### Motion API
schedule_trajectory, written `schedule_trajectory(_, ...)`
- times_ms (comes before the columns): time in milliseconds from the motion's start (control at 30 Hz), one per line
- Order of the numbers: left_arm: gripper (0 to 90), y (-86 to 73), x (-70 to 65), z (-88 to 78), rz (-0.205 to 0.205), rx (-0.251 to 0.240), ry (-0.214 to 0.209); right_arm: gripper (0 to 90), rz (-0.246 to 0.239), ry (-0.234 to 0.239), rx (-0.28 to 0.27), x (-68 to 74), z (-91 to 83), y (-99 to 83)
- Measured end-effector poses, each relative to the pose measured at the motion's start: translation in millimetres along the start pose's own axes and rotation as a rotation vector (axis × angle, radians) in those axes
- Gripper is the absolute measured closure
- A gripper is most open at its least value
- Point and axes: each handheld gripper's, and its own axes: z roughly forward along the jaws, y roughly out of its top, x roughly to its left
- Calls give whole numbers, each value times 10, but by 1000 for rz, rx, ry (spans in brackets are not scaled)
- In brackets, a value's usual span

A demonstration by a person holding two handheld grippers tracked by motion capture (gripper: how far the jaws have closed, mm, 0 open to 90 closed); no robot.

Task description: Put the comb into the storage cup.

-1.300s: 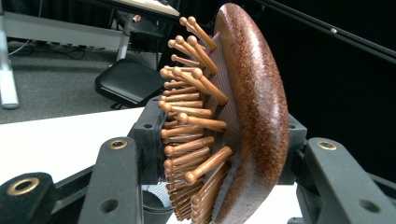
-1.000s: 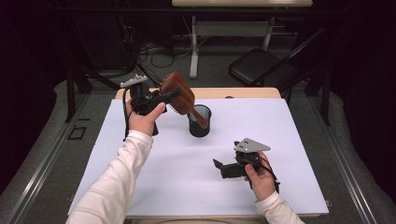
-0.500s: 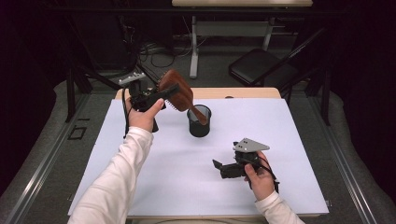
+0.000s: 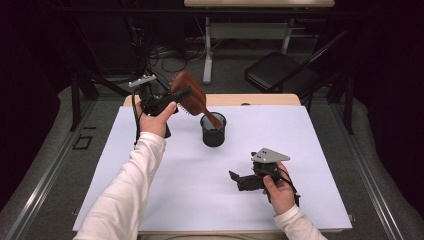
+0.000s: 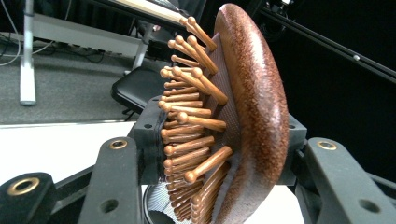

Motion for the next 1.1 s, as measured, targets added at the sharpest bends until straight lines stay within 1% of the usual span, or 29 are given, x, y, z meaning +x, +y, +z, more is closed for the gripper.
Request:
schedule_trajectory(200,501,0,33,40,3,-2,25,0,-3,1,2,-2,9,-2)
schedule_trajectory(500,501,-28,33,112,37,3,60,0,-6,5,9,20,23,-11)
schedule_trajectory(533,501,-33,30,121,43,2,64,0,-1,8,11,29,24,-13)
schedule_trajectory(633,501,-44,26,146,74,7,78,0,-11,6,12,35,30,-17)
schedule_trajectory(800,501,-69,18,198,102,15,92,0,-10,3,13,24,34,-21)
schedule_trajectory(1000,501,-94,-11,250,166,26,118,0,-8,8,25,12,51,-32)
schedule_trajectory(1100,501,-107,-20,270,181,34,124,0,-6,8,24,9,54,-39)
